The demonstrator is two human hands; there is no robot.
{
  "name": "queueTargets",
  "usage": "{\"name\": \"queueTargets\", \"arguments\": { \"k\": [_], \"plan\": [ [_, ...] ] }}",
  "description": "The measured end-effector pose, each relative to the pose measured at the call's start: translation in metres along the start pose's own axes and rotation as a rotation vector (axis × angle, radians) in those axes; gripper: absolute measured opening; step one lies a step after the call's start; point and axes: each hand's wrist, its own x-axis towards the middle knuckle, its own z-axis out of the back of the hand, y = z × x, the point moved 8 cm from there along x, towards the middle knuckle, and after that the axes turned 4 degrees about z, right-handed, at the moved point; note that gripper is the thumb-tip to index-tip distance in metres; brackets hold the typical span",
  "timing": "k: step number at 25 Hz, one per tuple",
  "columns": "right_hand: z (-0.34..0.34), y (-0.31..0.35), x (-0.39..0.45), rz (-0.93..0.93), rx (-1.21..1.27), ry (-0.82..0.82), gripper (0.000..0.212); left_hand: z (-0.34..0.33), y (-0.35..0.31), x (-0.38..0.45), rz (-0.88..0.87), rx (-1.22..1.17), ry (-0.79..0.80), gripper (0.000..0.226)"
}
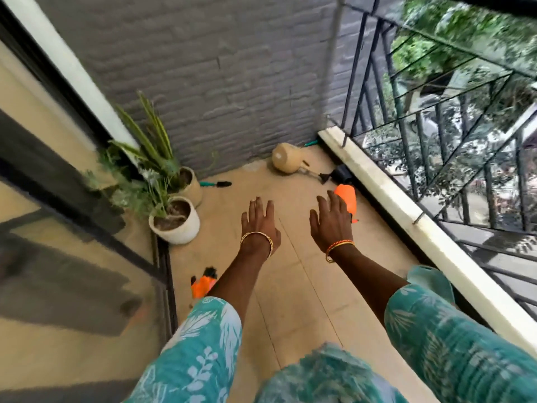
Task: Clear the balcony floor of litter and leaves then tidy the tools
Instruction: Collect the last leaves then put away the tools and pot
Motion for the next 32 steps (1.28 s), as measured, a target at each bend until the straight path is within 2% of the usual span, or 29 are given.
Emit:
{"name": "queueTargets", "arguments": {
  "k": [4, 8, 15, 21, 27, 32],
  "plan": [
    [-0.014, -0.01, 0.086, -0.021, -0.064, -0.042, 0.039, 0.024, -0.007, 0.089, -0.034, 0.002, -0.025, 0.074],
    [-0.038, -0.037, 0.174, -0.073, -0.02, -0.049, 0.052, 0.028, -0.026, 0.179, -0.055, 0.042, 0.006, 0.074],
    [-0.085, -0.073, 0.336, -0.092, 0.028, 0.027, 0.033, 0.032, -0.064, 0.332, -0.037, 0.0, 0.087, 0.073],
    [-0.166, -0.096, 0.443, -0.12, 0.011, 0.124, 0.033, 0.011, -0.048, 0.461, 0.005, -0.078, 0.108, 0.068],
    [-0.245, -0.119, 0.515, -0.295, 0.034, 0.178, 0.037, -0.021, -0.023, 0.586, -0.045, -0.054, 0.296, 0.067],
    [-0.292, -0.157, 0.548, -0.531, 0.072, 0.203, 0.033, -0.033, -0.019, 0.678, -0.095, -0.038, 0.423, 0.062]
  ]
}}
